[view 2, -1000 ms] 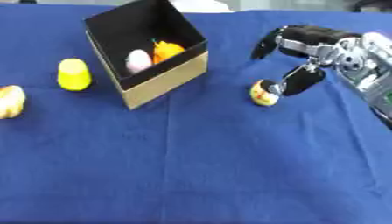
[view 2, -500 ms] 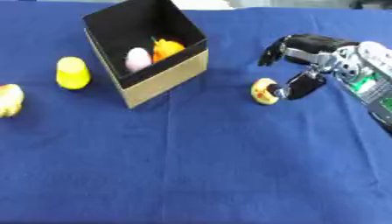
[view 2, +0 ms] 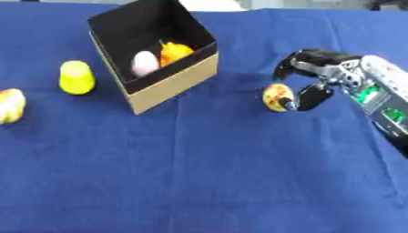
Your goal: Pick up objects on the table and place them in the box.
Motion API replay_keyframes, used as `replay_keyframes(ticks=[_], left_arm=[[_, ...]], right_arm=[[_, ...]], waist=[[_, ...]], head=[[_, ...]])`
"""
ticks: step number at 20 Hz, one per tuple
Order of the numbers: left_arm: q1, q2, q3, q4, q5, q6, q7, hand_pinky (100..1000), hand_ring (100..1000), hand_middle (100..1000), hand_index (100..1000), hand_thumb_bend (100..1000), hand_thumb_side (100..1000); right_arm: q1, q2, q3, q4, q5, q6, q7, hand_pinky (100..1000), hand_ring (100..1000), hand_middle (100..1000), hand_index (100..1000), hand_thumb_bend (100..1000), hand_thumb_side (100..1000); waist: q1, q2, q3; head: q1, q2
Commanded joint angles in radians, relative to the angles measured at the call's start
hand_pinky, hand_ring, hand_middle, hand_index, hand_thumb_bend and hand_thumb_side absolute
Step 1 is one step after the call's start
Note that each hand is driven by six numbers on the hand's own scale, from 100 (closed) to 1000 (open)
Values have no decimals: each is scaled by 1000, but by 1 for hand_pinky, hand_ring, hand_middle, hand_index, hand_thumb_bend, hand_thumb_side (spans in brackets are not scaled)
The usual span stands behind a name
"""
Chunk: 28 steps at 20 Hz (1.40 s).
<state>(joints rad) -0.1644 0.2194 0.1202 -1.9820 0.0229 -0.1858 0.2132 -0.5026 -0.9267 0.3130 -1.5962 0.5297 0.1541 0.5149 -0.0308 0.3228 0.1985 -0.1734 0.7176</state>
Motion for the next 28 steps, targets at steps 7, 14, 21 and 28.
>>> replay_keyframes(ticks=[7, 14, 21, 28], left_arm=[[-12, 9, -2, -18, 4, 1, -10, 774, 594, 557, 782, 126, 582], [-11, 12, 2, -18, 2, 2, -10, 774, 595, 558, 782, 125, 580], [-6, 18, 1, -18, 0, 2, -9, 774, 595, 558, 782, 125, 581], [-6, 24, -13, -18, 4, 5, -23, 774, 595, 558, 782, 123, 582]], right_arm=[[-19, -4, -6, 26, 24, -7, -23, 816, 753, 557, 621, 324, 100], [-12, -21, -46, -94, -50, -2, -71, 791, 722, 526, 594, 267, 100], [-84, -83, -124, -262, -146, 31, -105, 790, 717, 522, 596, 285, 100], [-248, -19, -118, -330, -202, 85, -87, 782, 711, 517, 598, 271, 100]], waist=[[-2, -13, -1], [-7, -19, -6], [-12, -24, -10], [-24, -30, 16]], head=[[3, -7], [13, -6], [13, 0], [-18, 7]])
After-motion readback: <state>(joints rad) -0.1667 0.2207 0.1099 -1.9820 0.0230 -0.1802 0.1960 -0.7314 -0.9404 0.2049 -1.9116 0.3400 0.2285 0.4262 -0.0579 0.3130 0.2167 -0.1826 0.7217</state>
